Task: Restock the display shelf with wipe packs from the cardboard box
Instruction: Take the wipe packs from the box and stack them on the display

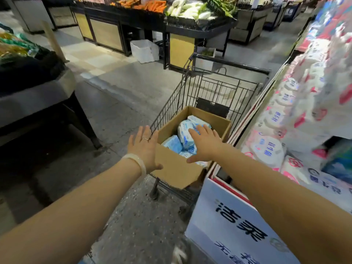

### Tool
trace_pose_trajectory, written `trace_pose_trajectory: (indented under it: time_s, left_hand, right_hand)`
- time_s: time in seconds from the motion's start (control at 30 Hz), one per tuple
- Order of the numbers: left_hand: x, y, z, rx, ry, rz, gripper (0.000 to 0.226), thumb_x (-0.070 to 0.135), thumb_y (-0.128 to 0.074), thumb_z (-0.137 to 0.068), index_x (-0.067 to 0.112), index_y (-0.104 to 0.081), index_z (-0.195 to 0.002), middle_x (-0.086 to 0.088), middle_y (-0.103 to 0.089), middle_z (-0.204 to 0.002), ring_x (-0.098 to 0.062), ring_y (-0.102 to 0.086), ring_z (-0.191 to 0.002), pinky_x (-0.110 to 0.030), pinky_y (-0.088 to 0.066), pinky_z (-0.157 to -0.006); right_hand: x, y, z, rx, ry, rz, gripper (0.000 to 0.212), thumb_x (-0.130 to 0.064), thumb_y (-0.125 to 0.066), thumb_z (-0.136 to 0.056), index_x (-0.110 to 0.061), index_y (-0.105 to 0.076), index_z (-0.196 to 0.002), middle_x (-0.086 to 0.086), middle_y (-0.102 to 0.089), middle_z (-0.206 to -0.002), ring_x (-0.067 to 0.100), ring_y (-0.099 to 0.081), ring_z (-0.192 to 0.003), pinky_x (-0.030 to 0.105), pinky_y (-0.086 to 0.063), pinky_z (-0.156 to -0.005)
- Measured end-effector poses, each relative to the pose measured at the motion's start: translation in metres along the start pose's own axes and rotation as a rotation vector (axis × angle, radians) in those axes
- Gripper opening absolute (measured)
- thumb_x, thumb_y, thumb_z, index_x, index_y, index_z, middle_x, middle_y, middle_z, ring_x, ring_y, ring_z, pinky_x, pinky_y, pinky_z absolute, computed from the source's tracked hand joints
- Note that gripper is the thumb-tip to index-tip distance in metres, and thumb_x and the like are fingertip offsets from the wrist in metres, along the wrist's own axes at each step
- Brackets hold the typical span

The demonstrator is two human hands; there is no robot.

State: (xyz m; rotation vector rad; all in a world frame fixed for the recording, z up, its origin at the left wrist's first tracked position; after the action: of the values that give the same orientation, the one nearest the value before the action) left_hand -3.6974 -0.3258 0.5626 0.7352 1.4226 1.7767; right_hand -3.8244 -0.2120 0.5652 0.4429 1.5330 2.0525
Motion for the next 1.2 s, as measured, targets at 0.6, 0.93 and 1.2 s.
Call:
trace_pose_trajectory:
  time_s: [0.6,0.93,1.2]
  left_hand:
    - [0.002,-0.053,-0.302,-0.286,-0.253,0.103,0.109,0.045,-0.072,-0.078,0.015,0.001,-0.153,-0.011,0.005,-0.16,-0.028,0.005,-0.149,-0.043,-0.009,-0.12]
    - [0.062,-0.116,-0.429,-0.437,-0.457,0.107,0.105,0.037,-0.073,-0.079,0.006,-0.003,-0.151,-0.015,-0.003,-0.16,-0.028,-0.006,-0.148,-0.035,-0.014,-0.118]
    - [0.078,-0.177,-0.482,-0.54,-0.323,0.26,0.116,0.026,-0.076,-0.078,0.004,0.012,-0.15,-0.016,0.009,-0.159,-0.027,0.002,-0.149,-0.032,-0.008,-0.119]
  right_hand:
    - [0.101,-0.08,-0.264,-0.223,-0.345,-0.257,0.105,-0.063,-0.073,-0.067,-0.012,-0.024,-0.146,0.02,-0.029,-0.147,0.039,-0.027,-0.137,0.049,-0.032,-0.11]
    - [0.138,-0.158,-0.328,-0.298,-0.626,-0.606,0.122,-0.051,-0.08,-0.067,-0.015,0.0,-0.153,0.017,-0.008,-0.158,0.034,-0.011,-0.147,0.048,-0.023,-0.117]
    - [0.148,-0.208,-0.365,-0.31,-0.796,-0.811,0.136,-0.046,-0.084,-0.064,-0.016,0.016,-0.151,0.018,0.003,-0.16,0.035,-0.003,-0.148,0.047,-0.016,-0.12]
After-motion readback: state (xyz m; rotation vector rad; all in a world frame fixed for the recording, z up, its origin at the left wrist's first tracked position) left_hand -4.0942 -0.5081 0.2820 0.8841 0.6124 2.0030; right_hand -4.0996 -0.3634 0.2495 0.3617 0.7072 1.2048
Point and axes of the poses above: each hand's wrist, its own z-axis away from the middle knuckle, its own y-axis out of the back of the hand, x = y × z, the point moved 8 cm from there along -z, towards the middle knuckle
